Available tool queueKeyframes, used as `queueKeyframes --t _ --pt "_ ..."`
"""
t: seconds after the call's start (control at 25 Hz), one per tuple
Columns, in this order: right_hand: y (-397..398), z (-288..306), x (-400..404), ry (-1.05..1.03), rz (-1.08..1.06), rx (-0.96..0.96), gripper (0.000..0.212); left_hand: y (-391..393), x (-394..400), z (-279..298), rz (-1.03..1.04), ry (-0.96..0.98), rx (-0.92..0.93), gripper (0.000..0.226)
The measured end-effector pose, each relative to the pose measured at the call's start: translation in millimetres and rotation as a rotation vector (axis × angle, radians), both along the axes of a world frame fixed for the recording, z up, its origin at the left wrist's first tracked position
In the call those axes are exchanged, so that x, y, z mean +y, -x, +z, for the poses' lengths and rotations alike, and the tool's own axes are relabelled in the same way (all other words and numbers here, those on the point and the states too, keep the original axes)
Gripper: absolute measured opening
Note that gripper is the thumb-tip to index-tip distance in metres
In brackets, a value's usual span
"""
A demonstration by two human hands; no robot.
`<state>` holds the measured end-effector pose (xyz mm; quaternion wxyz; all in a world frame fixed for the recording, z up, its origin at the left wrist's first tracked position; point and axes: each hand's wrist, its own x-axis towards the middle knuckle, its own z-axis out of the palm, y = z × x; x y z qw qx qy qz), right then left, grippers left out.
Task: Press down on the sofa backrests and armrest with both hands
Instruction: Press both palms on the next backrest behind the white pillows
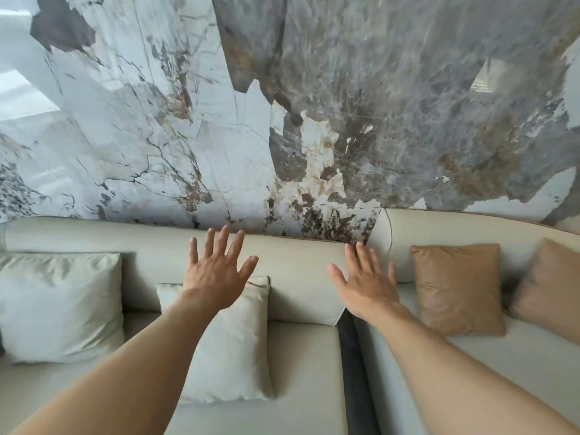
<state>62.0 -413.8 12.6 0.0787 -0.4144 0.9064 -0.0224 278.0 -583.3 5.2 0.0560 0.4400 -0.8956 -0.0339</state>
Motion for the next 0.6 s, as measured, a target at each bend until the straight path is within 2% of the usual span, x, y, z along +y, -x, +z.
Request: queueKeyframes --t 0.24,0.44,0.6 --pt "42 -79 -47 -0.048 -0.001 0.016 0.073 36 -42 -79 -0.037 -0.015 -0.044 0.073" --pt "103 -176 -91 -0.078 0.001 -0.019 0.077 96 -73 -176 -0.055 -0.051 -0.103 0.072" --pt "130 -234 -114 -0.025 0.016 -0.028 0.081 134 -103 -231 -0.06 -0.021 -0.106 0.072"
